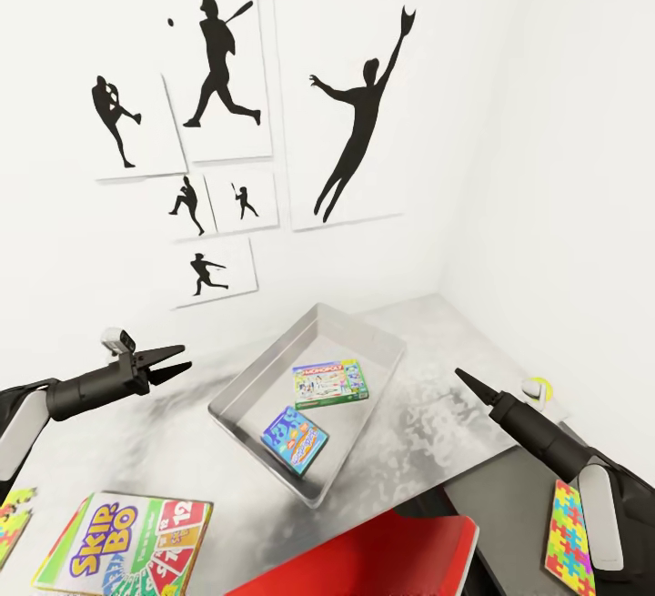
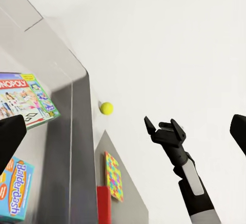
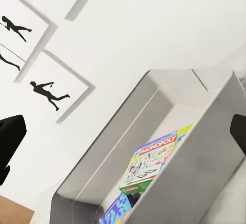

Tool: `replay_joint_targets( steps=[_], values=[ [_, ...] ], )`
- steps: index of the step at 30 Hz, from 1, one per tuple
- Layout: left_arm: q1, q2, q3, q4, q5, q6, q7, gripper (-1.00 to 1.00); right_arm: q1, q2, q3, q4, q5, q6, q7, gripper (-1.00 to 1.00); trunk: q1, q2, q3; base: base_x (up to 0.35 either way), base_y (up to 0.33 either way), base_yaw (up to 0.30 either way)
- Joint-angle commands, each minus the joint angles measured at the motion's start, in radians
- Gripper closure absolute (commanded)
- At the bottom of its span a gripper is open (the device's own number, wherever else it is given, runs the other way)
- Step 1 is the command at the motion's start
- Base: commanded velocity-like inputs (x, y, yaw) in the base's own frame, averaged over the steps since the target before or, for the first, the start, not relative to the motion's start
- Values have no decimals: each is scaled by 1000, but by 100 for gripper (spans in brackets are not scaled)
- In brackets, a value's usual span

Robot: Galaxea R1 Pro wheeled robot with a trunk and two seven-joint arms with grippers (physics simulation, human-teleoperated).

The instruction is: Put all the toys in the child's room - the three board games (two on the bed and one on the table), the two jigsaw puzzles on the table, and the tennis ball on the table - inside the toy box on the table in the child's room.

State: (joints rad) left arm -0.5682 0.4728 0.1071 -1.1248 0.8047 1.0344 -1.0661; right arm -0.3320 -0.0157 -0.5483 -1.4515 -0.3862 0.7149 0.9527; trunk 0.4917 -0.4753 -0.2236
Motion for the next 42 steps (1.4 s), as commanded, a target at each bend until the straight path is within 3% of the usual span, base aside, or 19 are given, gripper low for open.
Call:
replay_joint_targets(
  steps=[1, 16, 42],
  values=[
    [-1, 0, 0, 0, -1, 4, -3, -100, -1, 0, -1, 0, -3, 6, 1, -100, 0, -2, -2, -6, 0, 0],
    [-1, -2, -1, 0, 0, -6, -4, -100, -1, 0, -2, 0, -5, 6, 3, -100, 0, -2, 0, -1, 0, 0],
    [-1, 0, 0, 0, 0, -7, -6, -100, 0, 2, -2, 0, -4, 3, 3, -100, 0, -2, 40, -72, -29, 0]
  ],
)
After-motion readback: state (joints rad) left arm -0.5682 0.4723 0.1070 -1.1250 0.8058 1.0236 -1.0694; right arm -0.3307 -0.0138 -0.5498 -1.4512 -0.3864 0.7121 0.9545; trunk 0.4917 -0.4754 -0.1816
